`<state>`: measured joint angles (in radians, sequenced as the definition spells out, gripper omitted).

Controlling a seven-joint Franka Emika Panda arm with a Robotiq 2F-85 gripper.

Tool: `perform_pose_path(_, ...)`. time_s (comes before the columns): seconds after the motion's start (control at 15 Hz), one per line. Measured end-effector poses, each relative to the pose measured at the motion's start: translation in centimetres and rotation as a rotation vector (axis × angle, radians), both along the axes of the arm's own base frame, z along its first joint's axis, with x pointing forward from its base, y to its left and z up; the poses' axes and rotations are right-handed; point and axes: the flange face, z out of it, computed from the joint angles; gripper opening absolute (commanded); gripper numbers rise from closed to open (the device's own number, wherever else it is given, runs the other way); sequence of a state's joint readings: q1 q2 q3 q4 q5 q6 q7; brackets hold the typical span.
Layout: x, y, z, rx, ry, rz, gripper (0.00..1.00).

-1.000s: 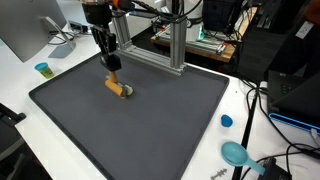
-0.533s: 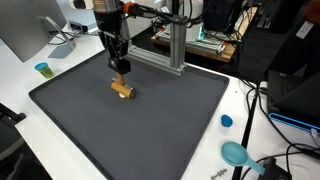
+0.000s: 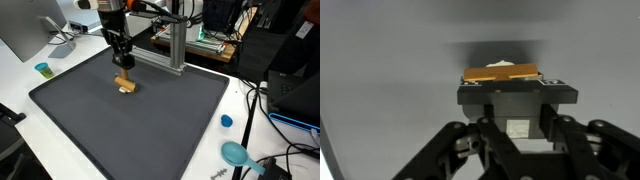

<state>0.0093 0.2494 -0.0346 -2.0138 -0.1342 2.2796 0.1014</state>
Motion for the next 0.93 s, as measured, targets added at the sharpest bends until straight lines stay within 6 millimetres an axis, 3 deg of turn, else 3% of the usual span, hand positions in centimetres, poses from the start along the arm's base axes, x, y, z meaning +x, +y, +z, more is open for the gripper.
perform_pose_path(0.27,-1.1,-0.3,-1.4,-0.005,0.106,0.004,0.21)
perform_pose_path(0.6,-1.4,-0.6,-1.5,-0.003,0.131,0.001,0.21)
perform_pose_path(0.73,-1.5,-1.5,-0.7,0.009,0.12,0.004,0.21)
perform_pose_path(0.93,-1.4,-3.3,2.3,0.053,0.032,-0.027,0.21)
